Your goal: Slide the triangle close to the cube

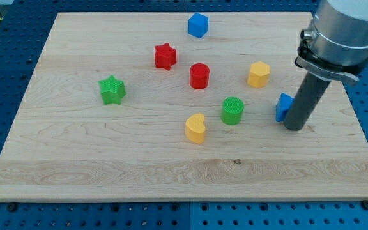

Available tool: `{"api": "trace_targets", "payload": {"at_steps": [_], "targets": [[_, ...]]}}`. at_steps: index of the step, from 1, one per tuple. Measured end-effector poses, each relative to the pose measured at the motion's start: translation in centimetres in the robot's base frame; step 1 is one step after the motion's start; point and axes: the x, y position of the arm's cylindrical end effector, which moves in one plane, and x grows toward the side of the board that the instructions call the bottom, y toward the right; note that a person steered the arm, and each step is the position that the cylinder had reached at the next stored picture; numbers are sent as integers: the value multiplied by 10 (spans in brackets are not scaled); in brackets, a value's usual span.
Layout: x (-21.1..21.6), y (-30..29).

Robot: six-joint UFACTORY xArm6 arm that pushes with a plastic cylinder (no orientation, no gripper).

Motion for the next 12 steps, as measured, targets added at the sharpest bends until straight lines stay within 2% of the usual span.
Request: {"api": "trace_targets", "payload": {"at_steps": [1,4,8,10,12], "targets": [[-16,-1],[-23,-11],[-27,10],[-71,-22],[-118,-22]]}}
